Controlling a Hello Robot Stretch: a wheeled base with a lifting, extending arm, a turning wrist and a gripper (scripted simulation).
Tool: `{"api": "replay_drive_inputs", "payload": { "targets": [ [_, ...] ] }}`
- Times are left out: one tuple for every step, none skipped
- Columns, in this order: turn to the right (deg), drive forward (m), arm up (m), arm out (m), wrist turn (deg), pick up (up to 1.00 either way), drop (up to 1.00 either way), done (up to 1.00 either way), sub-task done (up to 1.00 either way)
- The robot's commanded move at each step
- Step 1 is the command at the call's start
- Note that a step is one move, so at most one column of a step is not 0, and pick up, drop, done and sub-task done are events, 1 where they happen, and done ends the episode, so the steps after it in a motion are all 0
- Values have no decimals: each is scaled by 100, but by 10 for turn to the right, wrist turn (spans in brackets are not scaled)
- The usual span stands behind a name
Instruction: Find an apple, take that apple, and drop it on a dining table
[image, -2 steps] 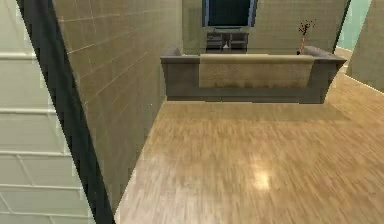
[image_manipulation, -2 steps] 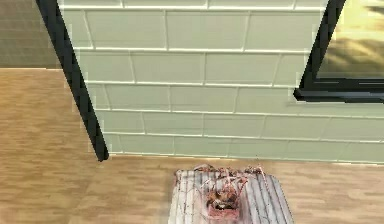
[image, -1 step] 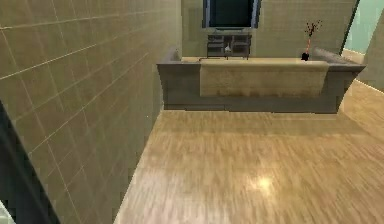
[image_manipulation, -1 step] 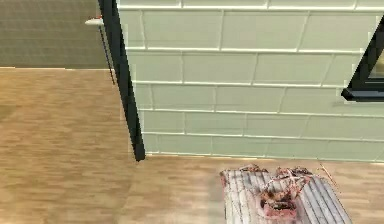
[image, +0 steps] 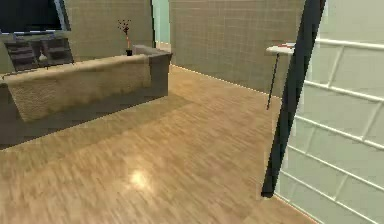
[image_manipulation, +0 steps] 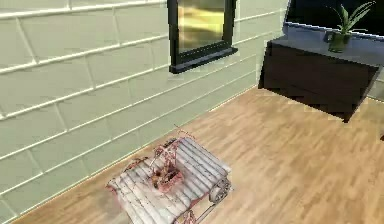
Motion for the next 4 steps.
{"api": "replay_drive_inputs", "payload": {
  "targets": [
    [0, 100, 0, 0, 0, 0, 0, 0, 0],
    [0, 100, 0, 0, 0, 0, 0, 0, 0],
    [30, 0, 0, 0, 0, 0, 0, 0, 0],
    [180, 0, 0, 0, 0, 0, 0, 0, 0]
  ]
}}
